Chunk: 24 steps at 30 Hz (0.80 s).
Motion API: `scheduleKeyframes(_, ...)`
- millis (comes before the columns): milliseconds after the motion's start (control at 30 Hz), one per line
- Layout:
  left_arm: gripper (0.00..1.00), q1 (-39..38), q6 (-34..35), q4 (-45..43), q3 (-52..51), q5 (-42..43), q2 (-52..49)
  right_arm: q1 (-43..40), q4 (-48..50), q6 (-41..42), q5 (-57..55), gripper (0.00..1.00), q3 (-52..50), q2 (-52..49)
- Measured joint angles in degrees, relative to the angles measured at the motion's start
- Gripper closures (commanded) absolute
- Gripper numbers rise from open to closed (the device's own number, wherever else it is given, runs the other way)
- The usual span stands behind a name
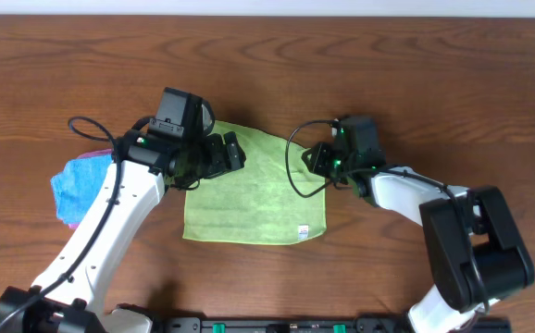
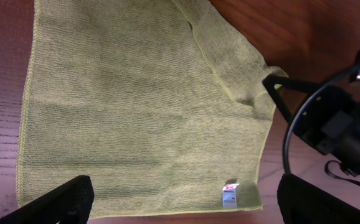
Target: Fold the cloth
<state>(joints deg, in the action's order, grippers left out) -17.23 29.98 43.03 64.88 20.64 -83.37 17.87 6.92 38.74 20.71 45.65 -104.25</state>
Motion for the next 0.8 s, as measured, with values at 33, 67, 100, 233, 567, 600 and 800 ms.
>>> scheduleKeyframes(33,0.04,0.0,0.0,0.0,0.0,0.0,0.0,0.02,0.28,0.2,0.11,0.95,0.0,-0.28)
scheduleKeyframes(67,0.04,0.0,0.0,0.0,0.0,0.0,0.0,0.09,0.66,0.15,0.15,0.99,0.0,-0.37)
scheduleKeyframes(100,0.04,0.0,0.0,0.0,0.0,0.0,0.0,0.09,1.18,0.2,0.2,0.99,0.0,-0.44)
scheduleKeyframes(233,0.04,0.0,0.0,0.0,0.0,0.0,0.0,0.09,4.22,0.76,0.35,0.99,0.0,-0.44)
scheduleKeyframes(567,0.04,0.0,0.0,0.04,0.0,0.0,0.0,0.09,6.86,2.47,0.48,0.99,0.15,-0.44)
scheduleKeyframes(600,0.04,0.0,0.0,0.07,0.0,0.0,0.0,0.09,6.84,2.58,0.46,0.99,0.33,-0.44)
scheduleKeyframes(800,0.05,0.0,0.0,0.44,0.0,0.0,0.0,0.09,6.84,3.1,-0.48,0.99,3.02,-0.44)
